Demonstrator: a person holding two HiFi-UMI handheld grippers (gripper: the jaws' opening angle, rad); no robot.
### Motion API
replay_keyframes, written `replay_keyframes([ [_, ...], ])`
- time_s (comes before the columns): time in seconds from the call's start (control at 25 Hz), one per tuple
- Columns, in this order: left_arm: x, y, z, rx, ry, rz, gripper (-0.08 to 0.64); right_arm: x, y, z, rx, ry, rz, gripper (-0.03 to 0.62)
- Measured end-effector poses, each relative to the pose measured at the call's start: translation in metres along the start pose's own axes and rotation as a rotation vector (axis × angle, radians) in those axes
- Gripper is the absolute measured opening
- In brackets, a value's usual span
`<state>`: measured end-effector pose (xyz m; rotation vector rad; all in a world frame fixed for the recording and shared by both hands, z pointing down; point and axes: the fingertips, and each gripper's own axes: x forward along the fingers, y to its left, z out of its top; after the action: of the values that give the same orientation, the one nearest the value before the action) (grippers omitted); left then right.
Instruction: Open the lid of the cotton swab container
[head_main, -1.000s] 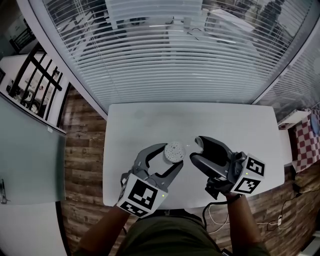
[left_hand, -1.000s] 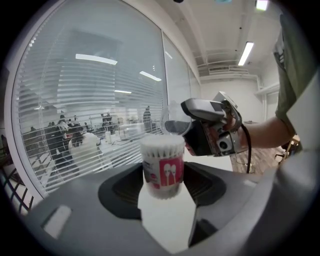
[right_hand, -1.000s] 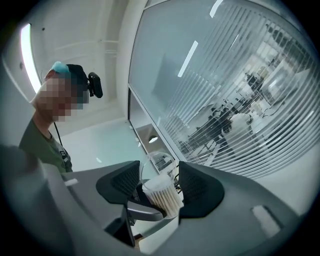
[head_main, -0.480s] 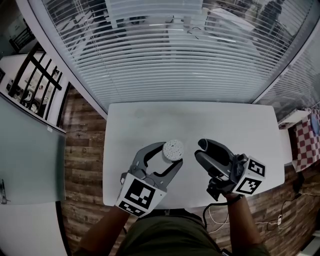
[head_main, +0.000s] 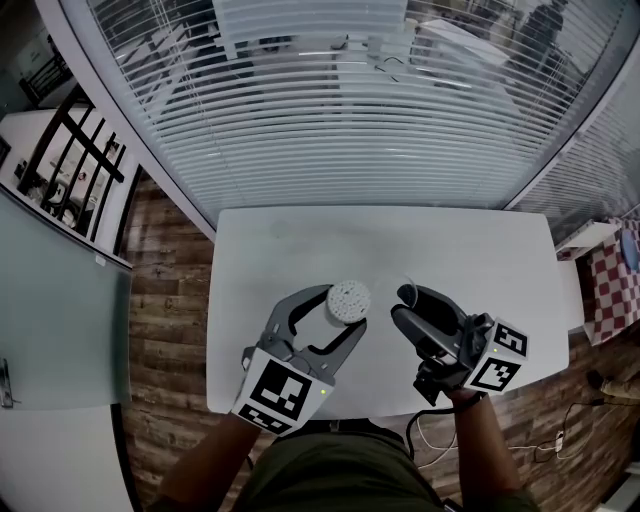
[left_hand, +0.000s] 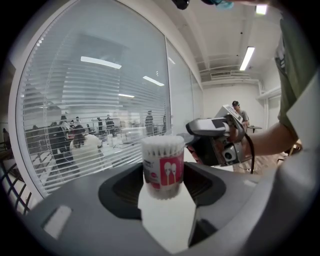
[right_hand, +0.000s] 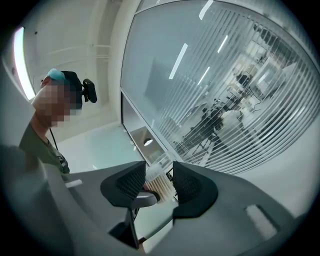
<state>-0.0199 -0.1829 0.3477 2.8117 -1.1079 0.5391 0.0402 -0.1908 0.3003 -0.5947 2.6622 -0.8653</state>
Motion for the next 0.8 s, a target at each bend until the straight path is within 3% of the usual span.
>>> replay_keyframes([
  [0.8, -0.012, 0.008, 0.003, 0.013, -0.01, 0.02, 0.255, -0.014, 0.03, 0.014, -0.078, -0.021, -0.016, 0.181],
])
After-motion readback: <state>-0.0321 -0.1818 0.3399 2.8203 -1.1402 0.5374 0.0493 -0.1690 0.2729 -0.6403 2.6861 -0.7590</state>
